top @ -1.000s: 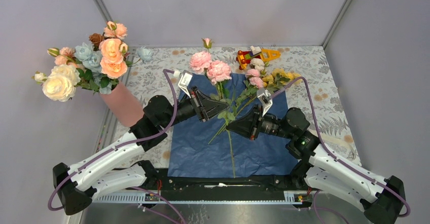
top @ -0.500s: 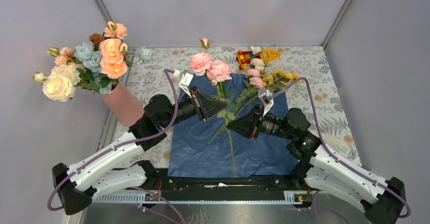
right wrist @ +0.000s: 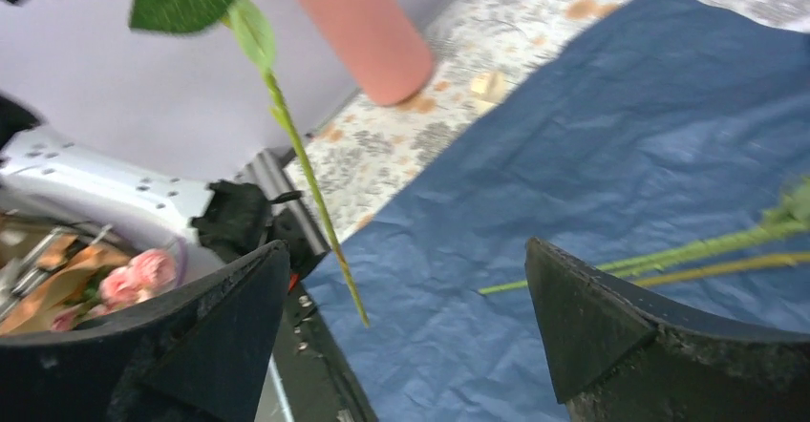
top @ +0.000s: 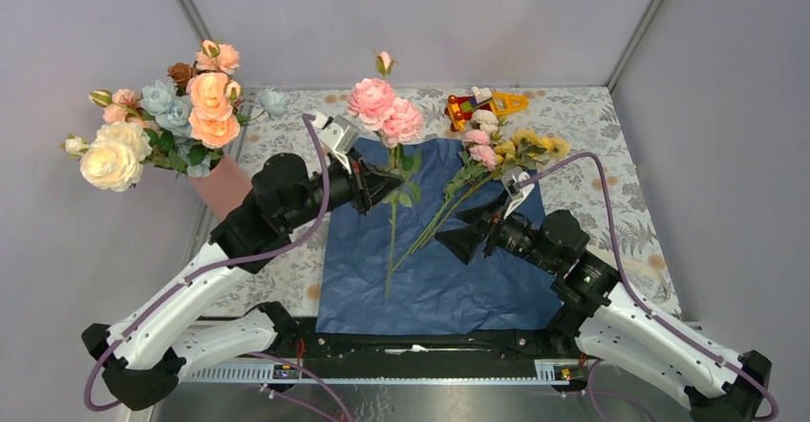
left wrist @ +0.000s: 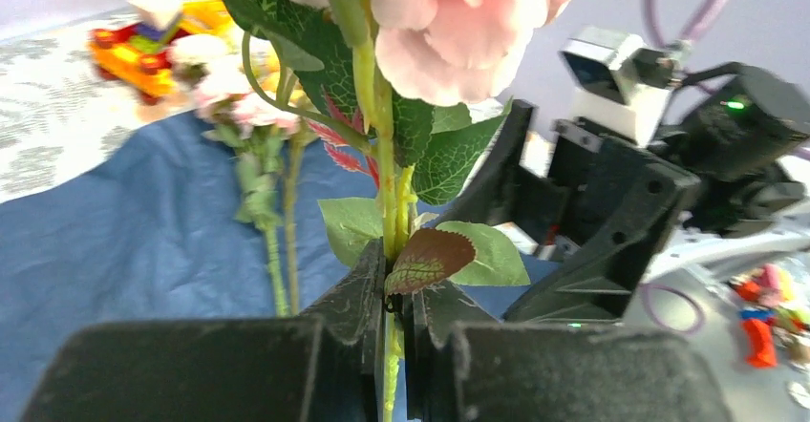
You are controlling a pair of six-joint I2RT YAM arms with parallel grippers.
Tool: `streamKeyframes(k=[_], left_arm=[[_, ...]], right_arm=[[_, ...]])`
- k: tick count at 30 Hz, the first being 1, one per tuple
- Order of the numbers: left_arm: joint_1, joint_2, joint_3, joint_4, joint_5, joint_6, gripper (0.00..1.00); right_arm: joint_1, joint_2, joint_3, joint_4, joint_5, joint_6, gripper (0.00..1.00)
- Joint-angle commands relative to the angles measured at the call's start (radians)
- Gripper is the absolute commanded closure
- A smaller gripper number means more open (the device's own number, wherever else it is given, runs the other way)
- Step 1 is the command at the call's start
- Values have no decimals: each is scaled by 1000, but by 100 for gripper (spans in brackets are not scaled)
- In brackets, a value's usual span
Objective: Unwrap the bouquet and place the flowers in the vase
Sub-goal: Insert the fake flower into the vase.
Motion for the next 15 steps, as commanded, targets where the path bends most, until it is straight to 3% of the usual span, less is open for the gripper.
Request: streamKeyframes(k=[1,5,11,15], left_arm=[[96,18,68,-127,2,124,100],[211,6,69,-150,38,160,100],[462,18,94,-177,168,185,100],[526,16,129,-222,149,226,100]], right_arm=[[5,-15,49,-161,221,-62,0],[-48,6,49,-239,264,-75,0],[-314,45,0,-230,75,-21,0],[-462,88,-13,-230,13,-27,0]])
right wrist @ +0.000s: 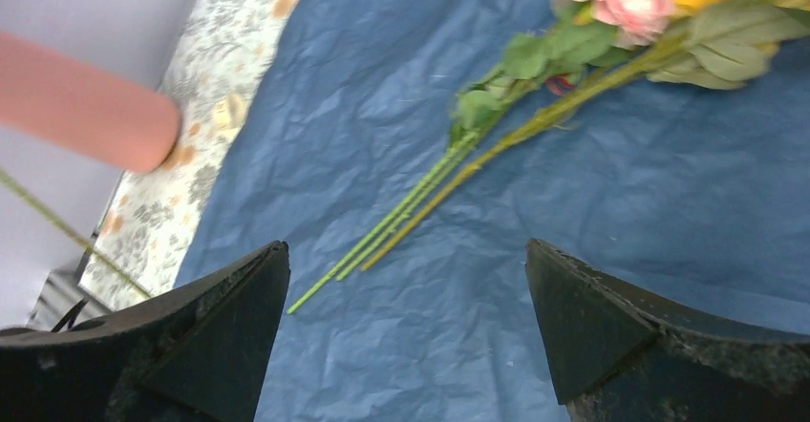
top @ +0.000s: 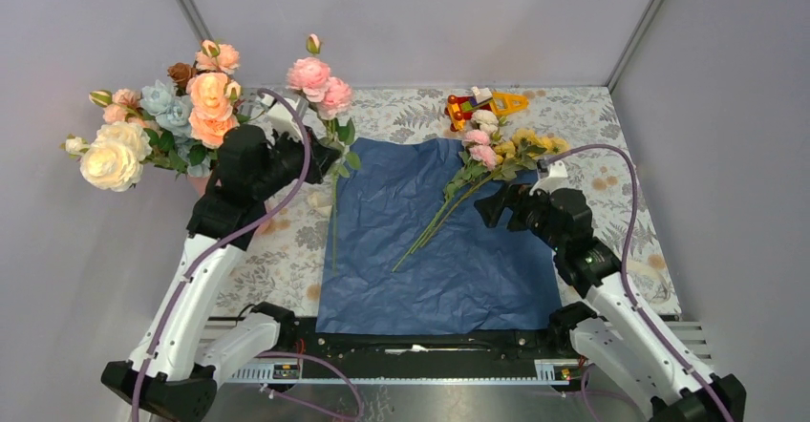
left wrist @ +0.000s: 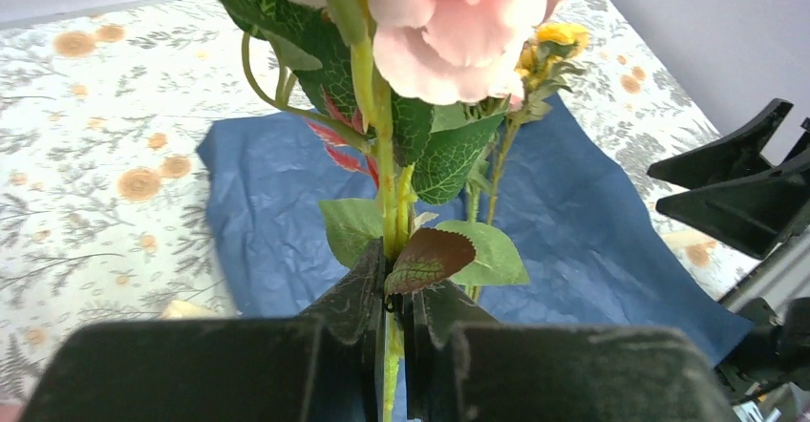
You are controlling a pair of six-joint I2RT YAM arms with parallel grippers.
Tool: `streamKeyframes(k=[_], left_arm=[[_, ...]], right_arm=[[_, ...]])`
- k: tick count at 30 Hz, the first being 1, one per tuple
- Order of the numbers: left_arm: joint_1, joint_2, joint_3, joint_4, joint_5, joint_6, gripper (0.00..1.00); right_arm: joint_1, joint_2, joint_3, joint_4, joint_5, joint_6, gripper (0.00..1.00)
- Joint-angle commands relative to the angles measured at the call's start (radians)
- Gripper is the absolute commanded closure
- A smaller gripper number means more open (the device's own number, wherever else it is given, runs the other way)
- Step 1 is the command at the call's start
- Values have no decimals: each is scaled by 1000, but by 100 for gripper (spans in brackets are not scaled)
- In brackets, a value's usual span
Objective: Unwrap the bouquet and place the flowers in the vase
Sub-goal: Insert the fake flower into the vase.
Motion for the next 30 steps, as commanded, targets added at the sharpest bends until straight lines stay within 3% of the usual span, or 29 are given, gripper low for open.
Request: streamKeyframes(k=[1,11,20,30], left_arm=[[42,-17,89,-16,27,71,100],[43,-158,188,-103,-280,266,100],[43,-212,189,5,-583,366,100],[46,-229,218,164,-709,462,100]], right_arm=[[-140,44,-13,-3,-102,2,0],[-370,133,-24,1,-208,51,0],[-390,140,-51,63,-233,86,0],[-397,148,-77,96,-254,113,0]])
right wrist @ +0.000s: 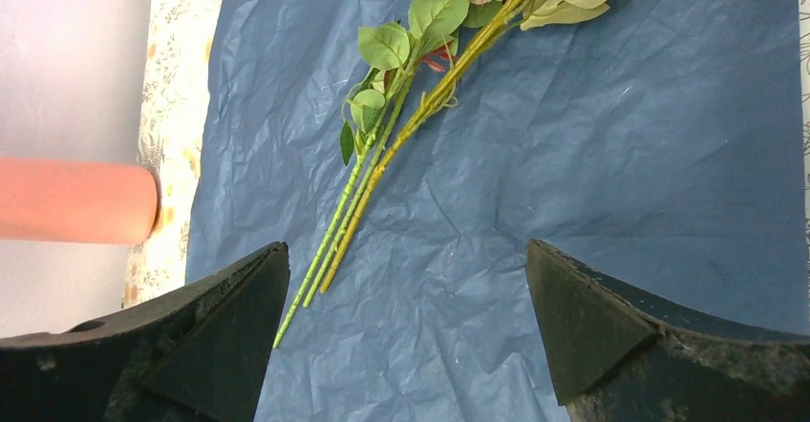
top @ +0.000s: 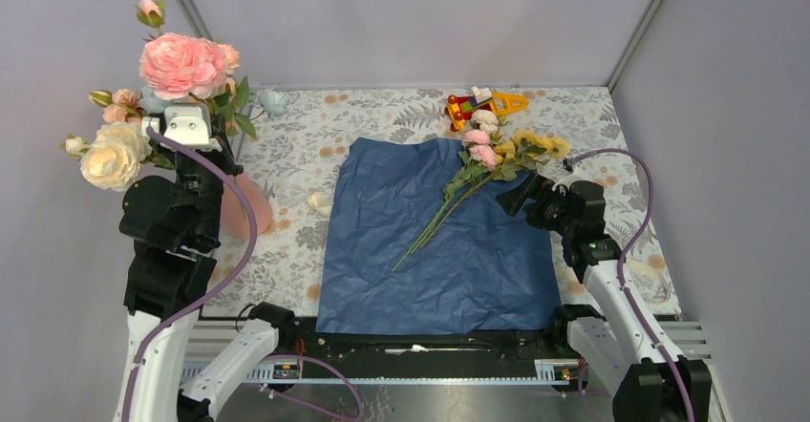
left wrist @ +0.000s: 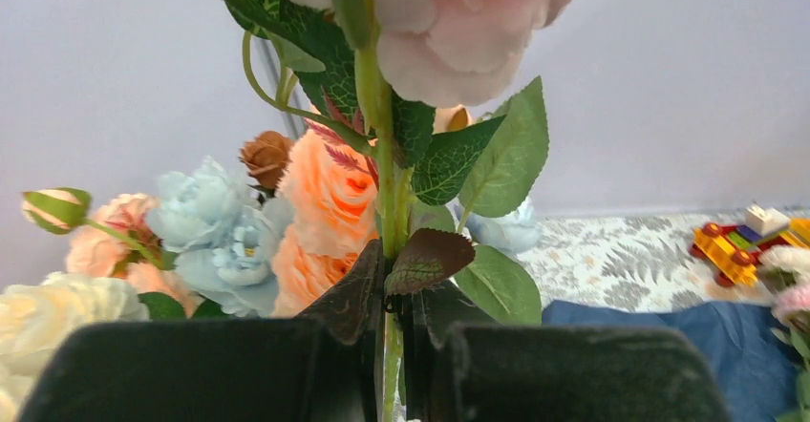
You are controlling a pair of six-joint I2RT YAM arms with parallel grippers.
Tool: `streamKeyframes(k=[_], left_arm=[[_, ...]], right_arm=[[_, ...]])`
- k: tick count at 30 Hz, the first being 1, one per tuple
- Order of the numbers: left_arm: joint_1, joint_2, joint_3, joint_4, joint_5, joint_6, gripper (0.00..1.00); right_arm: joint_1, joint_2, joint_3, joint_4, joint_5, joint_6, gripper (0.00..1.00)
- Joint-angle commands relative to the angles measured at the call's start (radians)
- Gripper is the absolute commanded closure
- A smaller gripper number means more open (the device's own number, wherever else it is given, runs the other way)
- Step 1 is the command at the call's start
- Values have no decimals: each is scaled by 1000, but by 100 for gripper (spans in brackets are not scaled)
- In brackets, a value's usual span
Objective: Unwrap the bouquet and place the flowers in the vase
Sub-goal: Insert the fake flower into the vase.
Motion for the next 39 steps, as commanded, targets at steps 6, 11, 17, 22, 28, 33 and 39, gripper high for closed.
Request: streamKeyframes(k=[6,11,17,22,28,33,39], left_arm=[[7,13,102,164,-43,49,100],[9,67,188,167,-31,64,100],[15,103,202,214,-91,143,100],[19,100,176,293,-99,191,100],[22,97,169,328,-82,208,100],[26,86,129,383,-92,227,100],[40,71,76,434,-100,231,100]], right_arm=[[-13,2,-15,59,-53,38,0],[-16,-26,-21,59,-64,47,0],[-18,-54,-40,58,-73,47,0],[-21,-51,-43,60,-81,49,0],[-21,-49,-44,60,-85,50,0],[-22,-50,-46,59,-86,52,0],[-22,-50,-49,60,-88,51,0]])
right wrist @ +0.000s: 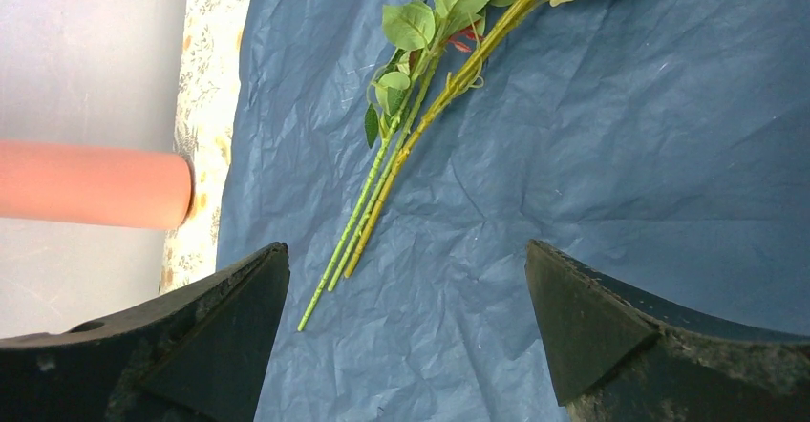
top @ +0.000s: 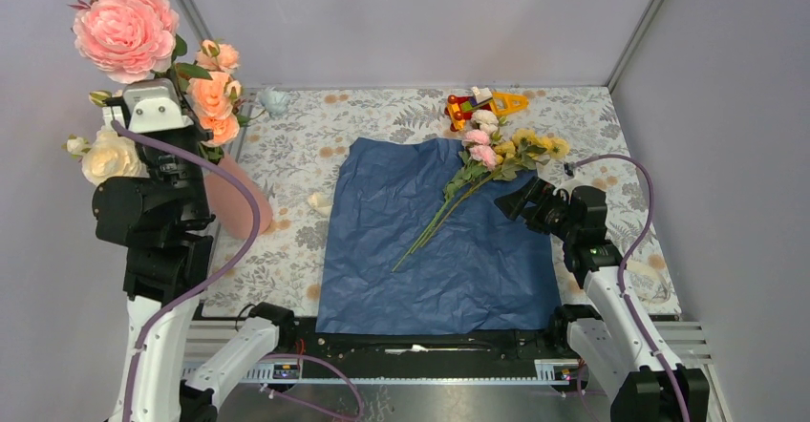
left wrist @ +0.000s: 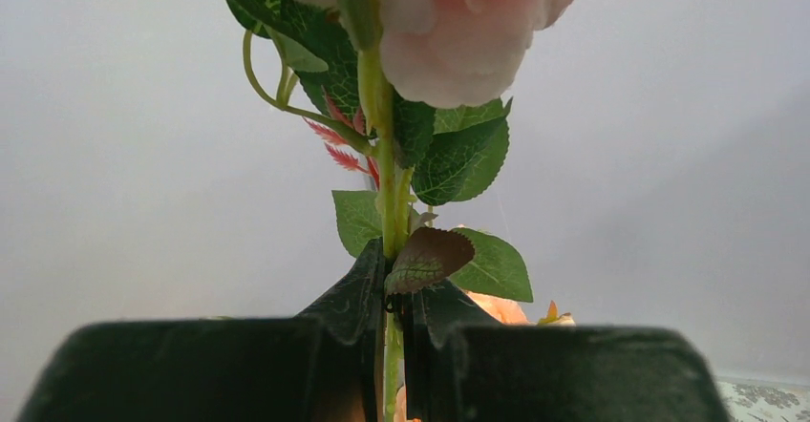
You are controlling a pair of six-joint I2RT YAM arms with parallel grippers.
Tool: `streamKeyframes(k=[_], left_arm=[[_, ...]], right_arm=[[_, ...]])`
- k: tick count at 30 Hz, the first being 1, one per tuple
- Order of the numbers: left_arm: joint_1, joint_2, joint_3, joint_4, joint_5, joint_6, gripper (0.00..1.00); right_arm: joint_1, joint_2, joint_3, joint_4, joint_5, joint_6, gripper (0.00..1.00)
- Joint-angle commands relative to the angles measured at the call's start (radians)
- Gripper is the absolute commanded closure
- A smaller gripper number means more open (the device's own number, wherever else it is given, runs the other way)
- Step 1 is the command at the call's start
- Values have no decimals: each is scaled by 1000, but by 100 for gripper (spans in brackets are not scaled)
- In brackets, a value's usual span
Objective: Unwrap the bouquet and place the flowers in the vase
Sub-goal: Insert the fake flower into the vase.
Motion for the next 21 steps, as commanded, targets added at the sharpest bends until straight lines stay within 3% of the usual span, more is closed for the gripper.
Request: streamKeyframes(k=[1,6,12,21], left_arm=[[20,-16,-39,107,-18,9,100],[77,-58,-174,207,16,-44,100],[156,-72,-246,215,62,-134,100],[245,-133,-383,293,7,-188,100]], right_arm=[[-6,-7,-8,44,-19,0,0],[-8,-9,-24,64,-30,5,0],[-8,-8,-23,64,-33,2,0],[-9,9,-25,75,-39,-4,0]])
